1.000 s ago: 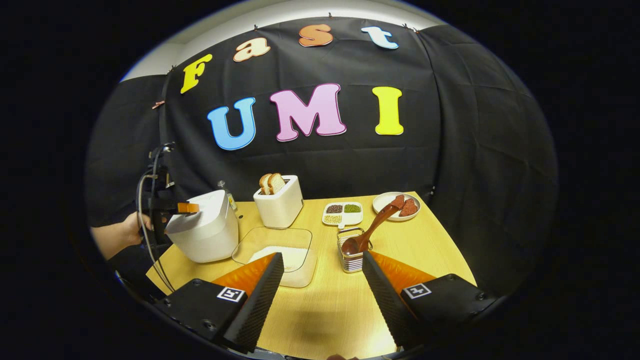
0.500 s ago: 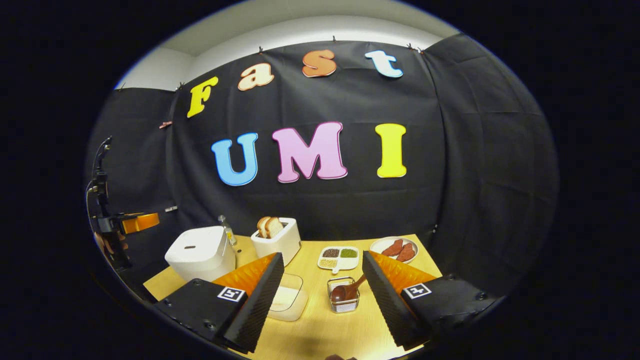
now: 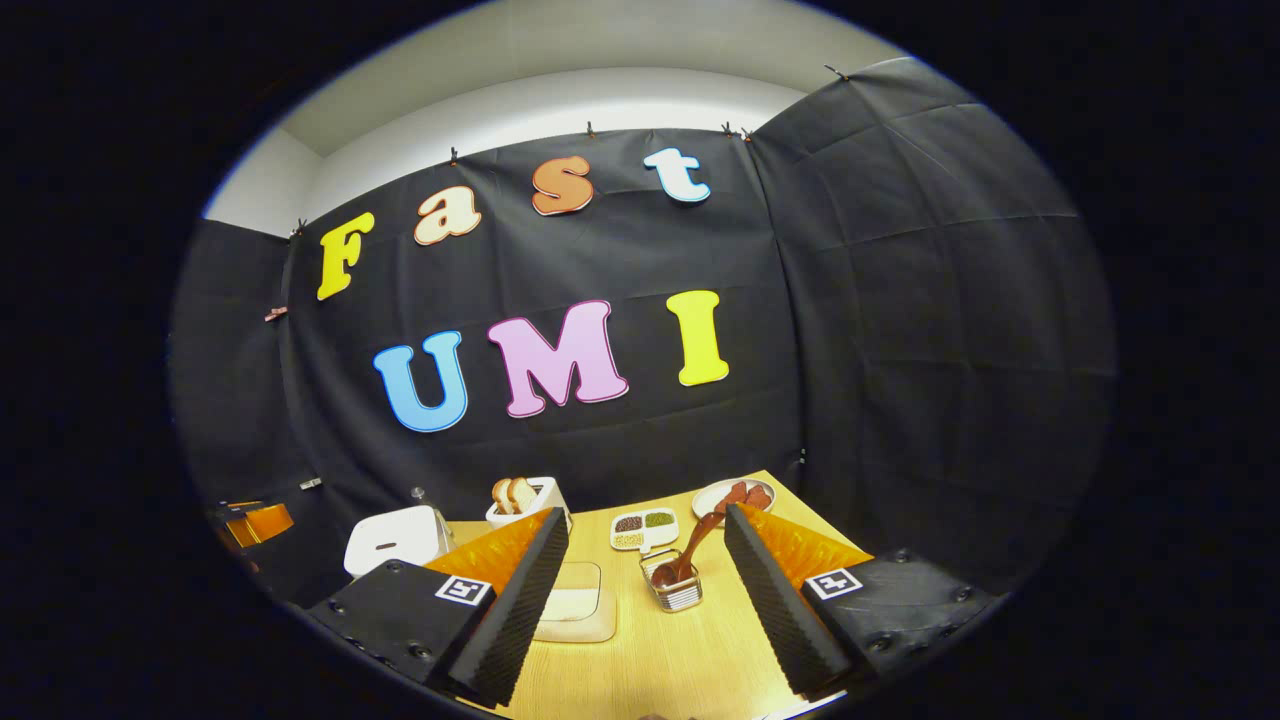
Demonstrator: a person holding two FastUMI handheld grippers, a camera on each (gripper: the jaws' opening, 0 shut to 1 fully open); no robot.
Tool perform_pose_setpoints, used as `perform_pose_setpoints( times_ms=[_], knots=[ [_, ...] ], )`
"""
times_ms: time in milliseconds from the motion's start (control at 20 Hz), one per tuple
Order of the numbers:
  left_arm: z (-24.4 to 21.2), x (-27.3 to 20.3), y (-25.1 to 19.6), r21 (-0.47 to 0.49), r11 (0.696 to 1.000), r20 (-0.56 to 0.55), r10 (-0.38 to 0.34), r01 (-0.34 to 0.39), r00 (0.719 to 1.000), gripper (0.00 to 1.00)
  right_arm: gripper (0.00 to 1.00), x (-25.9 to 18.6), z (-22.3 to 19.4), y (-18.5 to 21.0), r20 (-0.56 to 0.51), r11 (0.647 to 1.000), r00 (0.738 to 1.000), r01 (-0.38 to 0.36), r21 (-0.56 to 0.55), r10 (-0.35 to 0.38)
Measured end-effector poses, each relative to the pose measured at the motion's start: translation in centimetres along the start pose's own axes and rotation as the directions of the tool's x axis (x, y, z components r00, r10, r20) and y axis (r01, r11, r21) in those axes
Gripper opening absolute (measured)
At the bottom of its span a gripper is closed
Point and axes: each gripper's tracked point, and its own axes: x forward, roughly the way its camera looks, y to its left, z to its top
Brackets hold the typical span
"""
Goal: Close the left gripper, press the button to open the rice cooker; take a wooden spoon from the chopstick holder with the right hand, scoop a spoonful of rice and pour it into the rice cooker, then put the wooden spoon back into the chopstick holder.
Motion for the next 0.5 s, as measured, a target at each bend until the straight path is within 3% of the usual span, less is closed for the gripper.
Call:
perform_pose_setpoints(
  times_ms=[150,500],
  knots=[
    [-0.4,-0.5,1.2,0.013,1.0,0.0,-0.018,0.018,1.0,0.94,0.98,-2.4,-2.1,0.7,-0.023,0.999,0.999,0.034,-0.017,-0.034],
    [-0.3,-0.6,1.7,0.004,0.999,0.014,-0.04,0.039,0.999,0.94,0.98,-2.9,-2.0,4.9,0.001,0.998,1.0,-0.005,-0.058,0.005]
  ],
)
